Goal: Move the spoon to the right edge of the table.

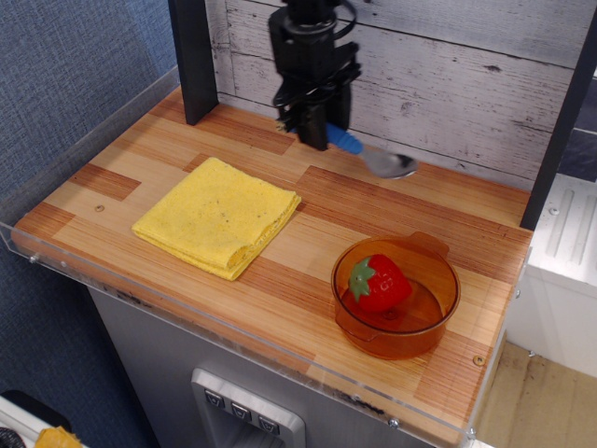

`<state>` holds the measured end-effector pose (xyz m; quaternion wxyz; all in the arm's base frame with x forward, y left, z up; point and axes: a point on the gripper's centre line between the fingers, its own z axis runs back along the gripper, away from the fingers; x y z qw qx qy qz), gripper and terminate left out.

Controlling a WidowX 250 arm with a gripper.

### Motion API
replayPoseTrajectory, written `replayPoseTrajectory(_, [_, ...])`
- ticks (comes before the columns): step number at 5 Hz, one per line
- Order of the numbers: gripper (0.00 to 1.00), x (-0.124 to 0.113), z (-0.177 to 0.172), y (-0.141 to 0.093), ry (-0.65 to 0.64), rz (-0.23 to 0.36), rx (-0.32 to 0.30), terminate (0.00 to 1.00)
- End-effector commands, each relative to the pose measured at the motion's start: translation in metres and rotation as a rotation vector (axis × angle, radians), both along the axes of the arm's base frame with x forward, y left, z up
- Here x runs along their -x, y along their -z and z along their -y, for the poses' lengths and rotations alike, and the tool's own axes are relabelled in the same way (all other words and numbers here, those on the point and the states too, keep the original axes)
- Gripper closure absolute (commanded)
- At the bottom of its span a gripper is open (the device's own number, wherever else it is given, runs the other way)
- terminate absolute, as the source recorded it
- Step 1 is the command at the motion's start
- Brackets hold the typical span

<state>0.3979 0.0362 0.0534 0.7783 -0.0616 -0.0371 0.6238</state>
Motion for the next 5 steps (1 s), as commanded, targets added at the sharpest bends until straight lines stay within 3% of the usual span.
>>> replayPoseTrajectory(1, [1.00, 0.003, 0.023, -0.032, 0.034, 0.082, 0.002, 0.00])
replayPoseTrajectory(5, [1.00, 0.010, 0.073, -0.012, 0.140, 0.061, 0.012, 0.00])
